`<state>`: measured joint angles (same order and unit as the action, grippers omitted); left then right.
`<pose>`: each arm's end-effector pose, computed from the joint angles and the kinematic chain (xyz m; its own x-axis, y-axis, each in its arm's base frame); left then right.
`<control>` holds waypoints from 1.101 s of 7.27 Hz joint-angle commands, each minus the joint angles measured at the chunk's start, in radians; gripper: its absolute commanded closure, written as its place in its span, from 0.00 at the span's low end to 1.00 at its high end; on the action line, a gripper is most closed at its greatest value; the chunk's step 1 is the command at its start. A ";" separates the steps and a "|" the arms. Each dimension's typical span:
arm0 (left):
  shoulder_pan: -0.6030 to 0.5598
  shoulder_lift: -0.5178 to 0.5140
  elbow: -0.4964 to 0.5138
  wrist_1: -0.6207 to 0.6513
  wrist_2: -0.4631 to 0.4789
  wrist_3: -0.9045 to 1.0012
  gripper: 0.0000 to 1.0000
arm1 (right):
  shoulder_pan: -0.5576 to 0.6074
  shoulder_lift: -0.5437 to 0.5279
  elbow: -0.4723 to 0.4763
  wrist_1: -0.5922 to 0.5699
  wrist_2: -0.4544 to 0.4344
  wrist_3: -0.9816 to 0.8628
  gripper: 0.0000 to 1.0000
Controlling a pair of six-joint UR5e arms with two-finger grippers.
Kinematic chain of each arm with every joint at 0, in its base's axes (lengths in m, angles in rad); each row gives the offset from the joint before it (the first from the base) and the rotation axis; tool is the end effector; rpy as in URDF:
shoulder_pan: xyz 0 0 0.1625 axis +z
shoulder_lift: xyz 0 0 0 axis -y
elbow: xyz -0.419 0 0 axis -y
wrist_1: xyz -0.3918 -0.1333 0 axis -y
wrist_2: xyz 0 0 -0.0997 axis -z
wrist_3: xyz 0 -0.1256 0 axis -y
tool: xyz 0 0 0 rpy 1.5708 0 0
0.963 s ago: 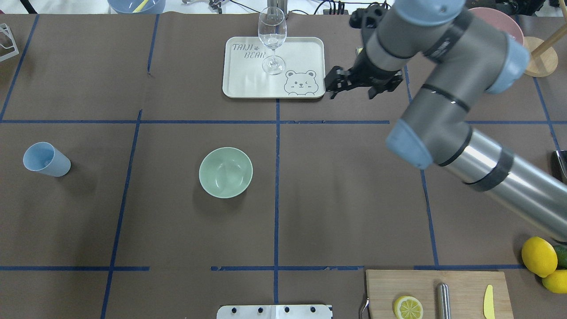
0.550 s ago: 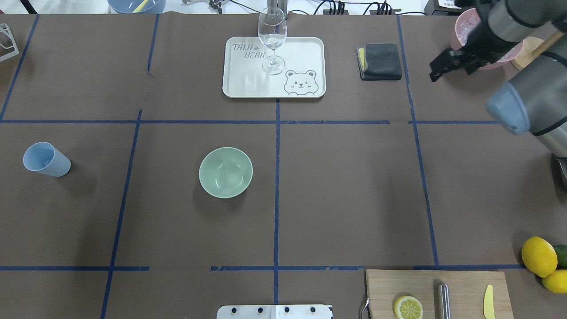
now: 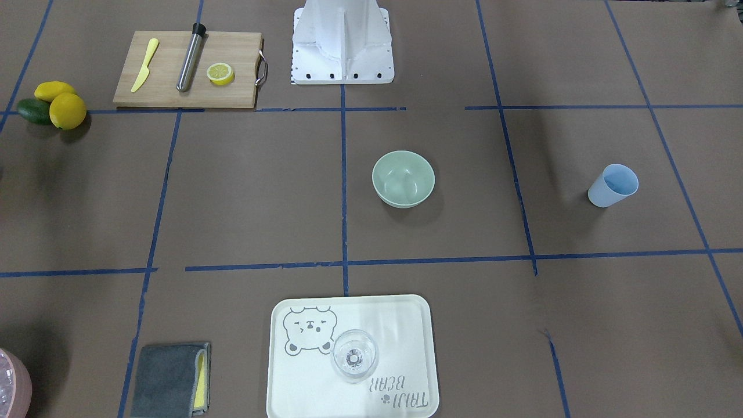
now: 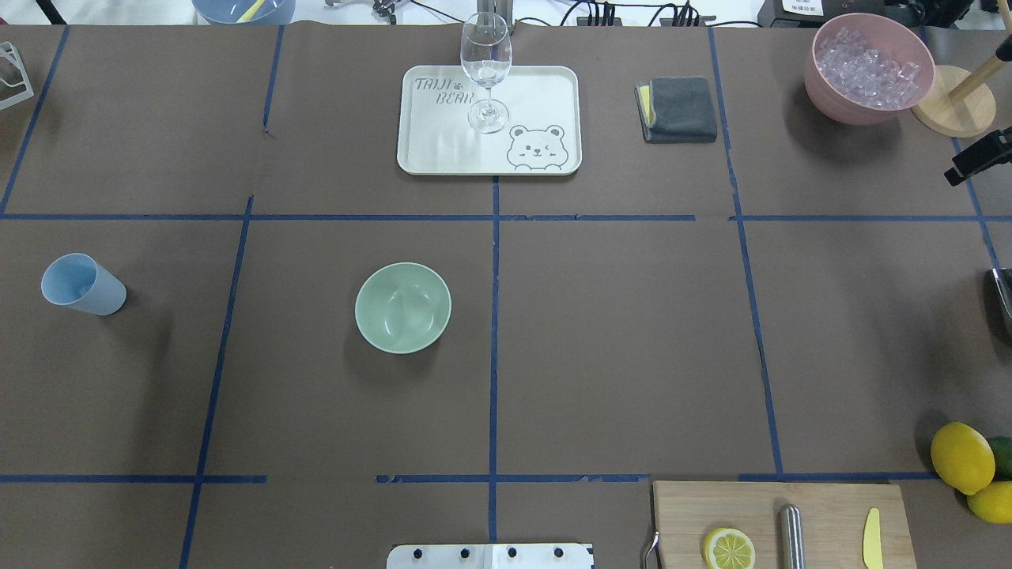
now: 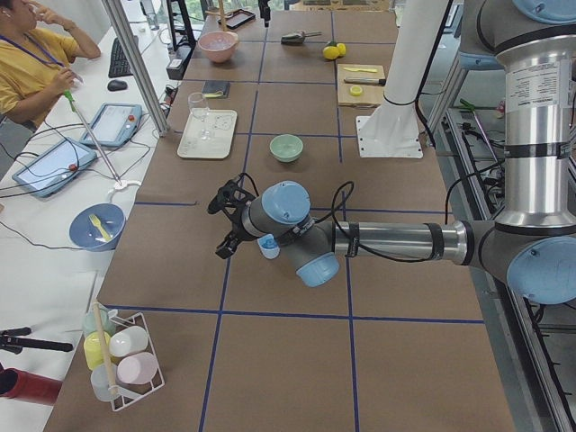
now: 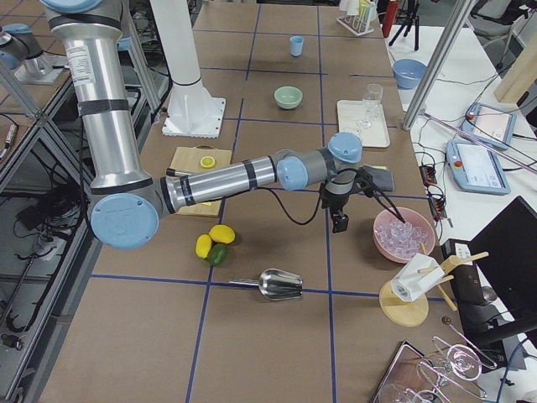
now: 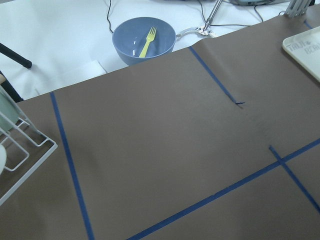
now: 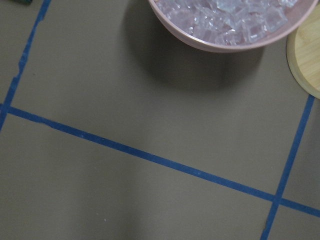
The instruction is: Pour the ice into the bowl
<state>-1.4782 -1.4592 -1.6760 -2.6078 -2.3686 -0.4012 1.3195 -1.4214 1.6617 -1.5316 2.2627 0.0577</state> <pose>0.0004 -0.4736 0.5410 0.6064 0.4222 -0.6738 0.2056 0.7354 0.6457 -0.0891 -0.5609 0.5490 0.7147 -0.3077 0.6281 0.1981 0.9503 0.2401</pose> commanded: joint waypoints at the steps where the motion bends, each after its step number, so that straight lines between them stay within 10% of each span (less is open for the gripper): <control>1: 0.196 0.043 -0.021 -0.168 0.223 -0.242 0.00 | 0.012 -0.027 0.003 0.004 0.005 -0.012 0.00; 5: 0.716 0.193 -0.110 -0.276 0.870 -0.611 0.00 | 0.010 -0.037 0.006 0.004 0.003 -0.010 0.00; 8: 0.886 0.295 -0.107 -0.325 1.141 -0.643 0.00 | 0.010 -0.037 0.006 0.004 0.003 -0.009 0.00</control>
<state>-0.6641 -1.1950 -1.7835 -2.9241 -1.3332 -1.0365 1.3300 -1.4587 1.6675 -1.5278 2.2657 0.0489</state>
